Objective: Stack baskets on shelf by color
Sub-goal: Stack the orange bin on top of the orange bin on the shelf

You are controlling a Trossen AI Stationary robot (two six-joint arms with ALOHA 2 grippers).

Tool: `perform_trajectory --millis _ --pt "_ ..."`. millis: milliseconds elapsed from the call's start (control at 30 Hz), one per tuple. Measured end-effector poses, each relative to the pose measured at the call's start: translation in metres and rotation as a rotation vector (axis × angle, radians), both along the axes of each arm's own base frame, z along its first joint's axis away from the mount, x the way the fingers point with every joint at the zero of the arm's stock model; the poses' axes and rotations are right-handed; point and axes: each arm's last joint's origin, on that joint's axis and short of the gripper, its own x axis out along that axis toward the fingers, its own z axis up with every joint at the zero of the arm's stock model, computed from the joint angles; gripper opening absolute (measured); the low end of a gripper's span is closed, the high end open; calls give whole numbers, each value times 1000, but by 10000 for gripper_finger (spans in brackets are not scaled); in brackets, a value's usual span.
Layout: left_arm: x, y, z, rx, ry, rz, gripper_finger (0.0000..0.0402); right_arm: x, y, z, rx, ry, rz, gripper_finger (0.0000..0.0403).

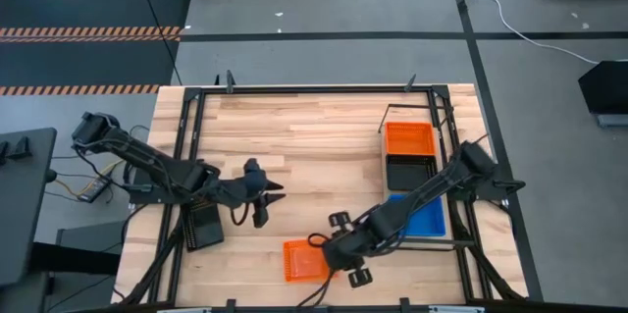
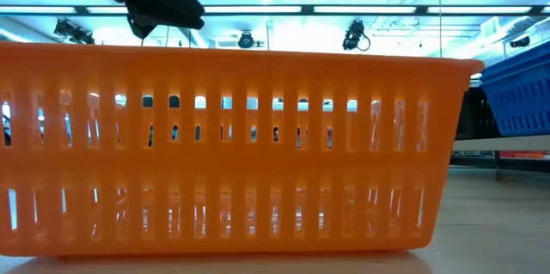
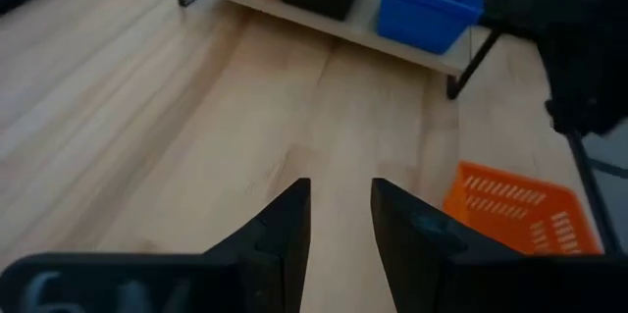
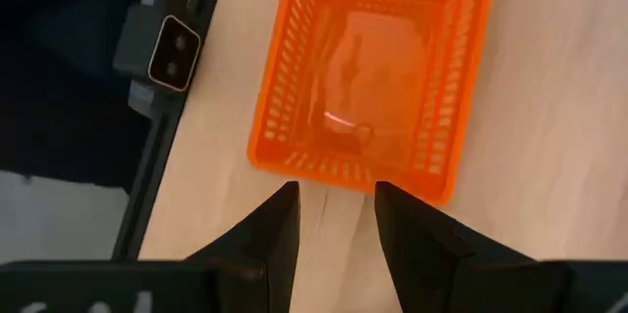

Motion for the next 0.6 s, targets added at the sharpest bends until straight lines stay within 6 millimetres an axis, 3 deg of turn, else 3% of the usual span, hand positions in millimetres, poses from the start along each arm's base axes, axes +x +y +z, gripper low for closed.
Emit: perform_trajectory --millis 300,600 --pt "-10 -19 0 17 -24 20 116 40 24 -17 -35 59 58 141" --pt "-15 -28 0 38 -38 20 116 59 37 -39 -1 147 51 141"
